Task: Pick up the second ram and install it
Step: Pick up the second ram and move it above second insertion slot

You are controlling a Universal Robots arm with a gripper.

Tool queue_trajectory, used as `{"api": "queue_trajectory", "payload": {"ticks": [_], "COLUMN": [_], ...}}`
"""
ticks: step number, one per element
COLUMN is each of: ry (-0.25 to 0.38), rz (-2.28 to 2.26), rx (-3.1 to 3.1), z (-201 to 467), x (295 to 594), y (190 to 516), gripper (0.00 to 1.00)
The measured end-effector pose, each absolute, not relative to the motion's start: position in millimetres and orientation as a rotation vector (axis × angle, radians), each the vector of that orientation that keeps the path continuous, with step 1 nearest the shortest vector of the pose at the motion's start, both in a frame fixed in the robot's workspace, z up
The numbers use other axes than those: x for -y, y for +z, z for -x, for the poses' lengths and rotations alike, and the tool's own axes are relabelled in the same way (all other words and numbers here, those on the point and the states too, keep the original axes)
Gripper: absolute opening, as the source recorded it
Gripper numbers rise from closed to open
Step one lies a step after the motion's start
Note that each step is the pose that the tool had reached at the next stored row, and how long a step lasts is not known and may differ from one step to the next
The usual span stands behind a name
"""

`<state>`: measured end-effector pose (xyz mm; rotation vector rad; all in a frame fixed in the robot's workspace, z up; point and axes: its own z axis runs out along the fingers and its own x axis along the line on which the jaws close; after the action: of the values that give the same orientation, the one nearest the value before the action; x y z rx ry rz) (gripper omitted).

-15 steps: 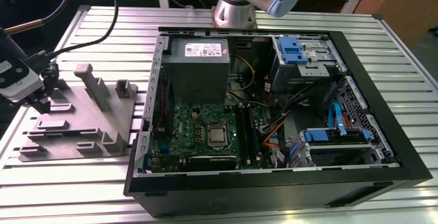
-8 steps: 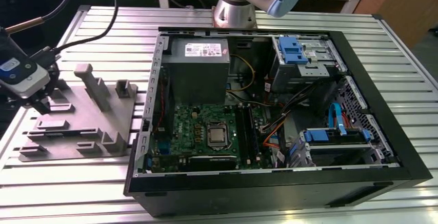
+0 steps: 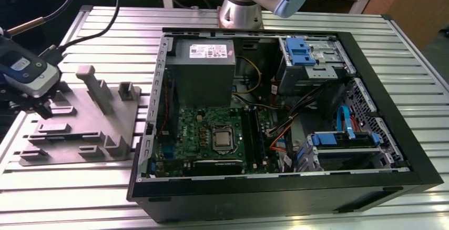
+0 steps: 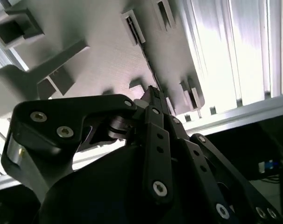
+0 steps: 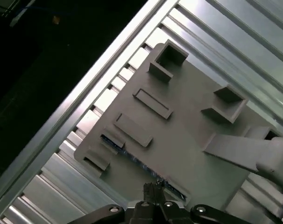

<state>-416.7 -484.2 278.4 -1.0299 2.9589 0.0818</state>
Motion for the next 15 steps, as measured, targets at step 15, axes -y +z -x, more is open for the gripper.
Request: {"api": "queue_trajectory", "payload": {"ticks": [15], "ry": [0.083], "rz": [1.426], "rx": [-2.798], "z": [417], "x": [484], "y": [266], "gripper": [0.10]}}
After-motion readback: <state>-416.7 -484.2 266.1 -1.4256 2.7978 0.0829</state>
